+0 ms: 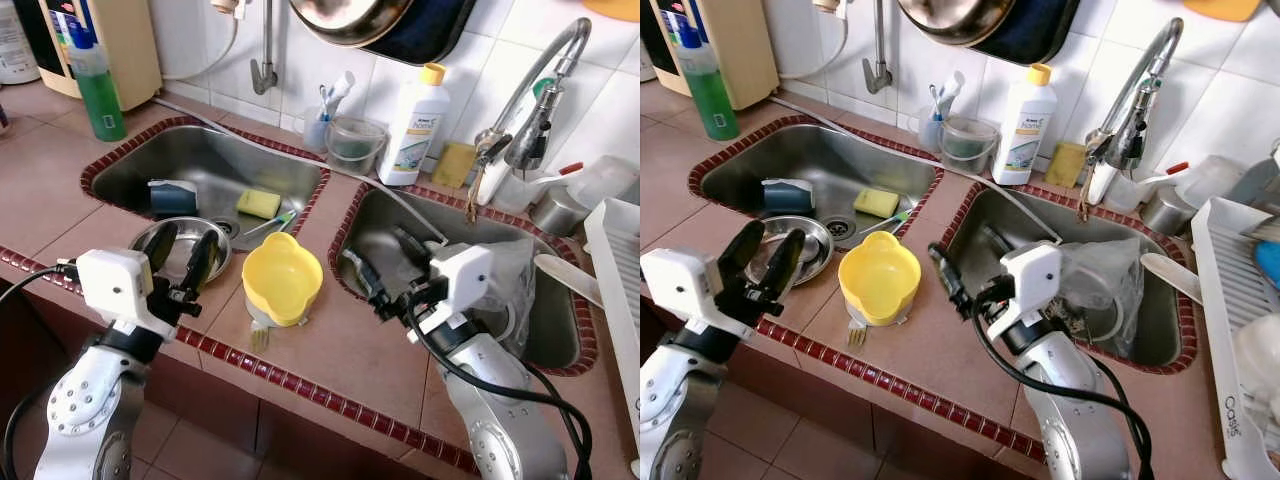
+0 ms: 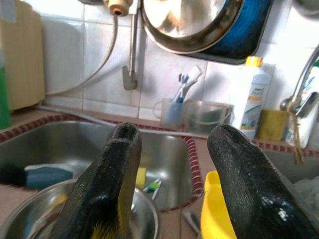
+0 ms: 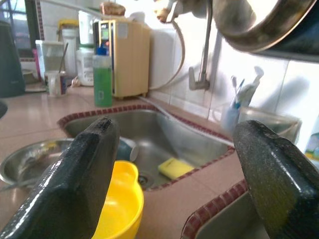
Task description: Kitchen organization
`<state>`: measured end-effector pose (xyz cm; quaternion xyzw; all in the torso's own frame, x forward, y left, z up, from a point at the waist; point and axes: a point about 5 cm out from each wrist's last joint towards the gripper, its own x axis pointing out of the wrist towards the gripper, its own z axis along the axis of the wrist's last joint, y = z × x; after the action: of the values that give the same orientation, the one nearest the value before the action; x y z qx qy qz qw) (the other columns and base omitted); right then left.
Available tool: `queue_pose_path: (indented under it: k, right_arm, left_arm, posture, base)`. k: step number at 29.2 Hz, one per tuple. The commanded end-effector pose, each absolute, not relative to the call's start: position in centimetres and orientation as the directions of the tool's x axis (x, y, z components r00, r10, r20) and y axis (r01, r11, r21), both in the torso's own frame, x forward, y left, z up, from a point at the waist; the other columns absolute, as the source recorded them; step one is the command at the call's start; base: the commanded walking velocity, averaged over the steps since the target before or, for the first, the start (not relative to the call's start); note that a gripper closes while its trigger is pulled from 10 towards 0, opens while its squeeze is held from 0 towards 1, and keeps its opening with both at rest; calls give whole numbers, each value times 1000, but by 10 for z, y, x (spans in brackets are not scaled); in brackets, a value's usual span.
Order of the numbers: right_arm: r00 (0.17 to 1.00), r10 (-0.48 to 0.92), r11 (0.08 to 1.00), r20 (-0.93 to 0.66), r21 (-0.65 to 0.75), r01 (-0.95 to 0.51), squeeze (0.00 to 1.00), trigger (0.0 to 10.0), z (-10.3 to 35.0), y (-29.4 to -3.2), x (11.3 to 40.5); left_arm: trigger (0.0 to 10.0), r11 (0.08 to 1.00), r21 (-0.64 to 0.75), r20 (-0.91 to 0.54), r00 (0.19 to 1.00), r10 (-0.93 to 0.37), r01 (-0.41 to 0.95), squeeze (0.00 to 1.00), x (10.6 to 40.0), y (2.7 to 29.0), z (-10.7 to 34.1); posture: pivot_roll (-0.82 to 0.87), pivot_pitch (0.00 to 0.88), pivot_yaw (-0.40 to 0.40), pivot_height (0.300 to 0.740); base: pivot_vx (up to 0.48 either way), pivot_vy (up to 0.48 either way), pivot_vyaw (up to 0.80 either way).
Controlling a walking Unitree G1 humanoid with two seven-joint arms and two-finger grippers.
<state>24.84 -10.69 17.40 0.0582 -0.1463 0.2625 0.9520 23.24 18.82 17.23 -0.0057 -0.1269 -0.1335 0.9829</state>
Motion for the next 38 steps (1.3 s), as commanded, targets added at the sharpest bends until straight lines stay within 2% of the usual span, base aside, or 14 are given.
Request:
queue_pose_path:
  k: [1, 13, 17, 21, 28, 33, 38]
  right_arm:
    - [802, 514, 840, 305, 11, -542, 0, 10000, 173, -105, 241]
    - [719, 668, 731, 192, 10, -682, 0, 10000, 156, -103, 224]
    - [653, 749, 658, 114, -11, -753, 0, 10000, 151, -106, 221]
    - [639, 765, 641, 77, -3, -767, 0, 10000, 150, -109, 223]
    - [584, 810, 586, 61, -12, -811, 0, 10000, 156, -99, 222]
    - [547, 834, 548, 67, 5, -836, 0, 10000, 159, -92, 216]
    - [555, 829, 556, 65, -1, -831, 0, 10000, 160, -94, 216]
  left_arm:
    - [10000, 956, 48, 262, 920, -291, 289, 0, 230, 183, 175]
    - [10000, 940, 81, 211, 916, -342, 332, 0, 224, 175, 166]
    - [10000, 948, 85, 183, 930, -318, 307, 0, 222, 179, 161]
    - [10000, 954, 83, 192, 934, -300, 289, 0, 224, 177, 162]
    - [10000, 964, 100, 169, 950, -261, 247, 0, 219, 174, 157]
    - [10000, 965, 121, 127, 960, -249, 234, 0, 211, 178, 150]
    - [10000, 956, 148, 123, 954, -274, 255, 0, 207, 178, 150]
  posture:
    - [113, 40, -124, 740]
    - [136, 43, -147, 740]
    - [153, 51, -163, 740]
    - [174, 69, -188, 740]
    - [194, 102, -231, 740]
    - [196, 112, -233, 740]
    - [178, 116, -219, 740]
  base:
    - [0, 0, 0]
    - [0, 0, 0]
    - [0, 0, 0]
    - [0, 0, 0]
    - [0, 0, 0]
    - [0, 0, 0]
    - [0, 0, 0]
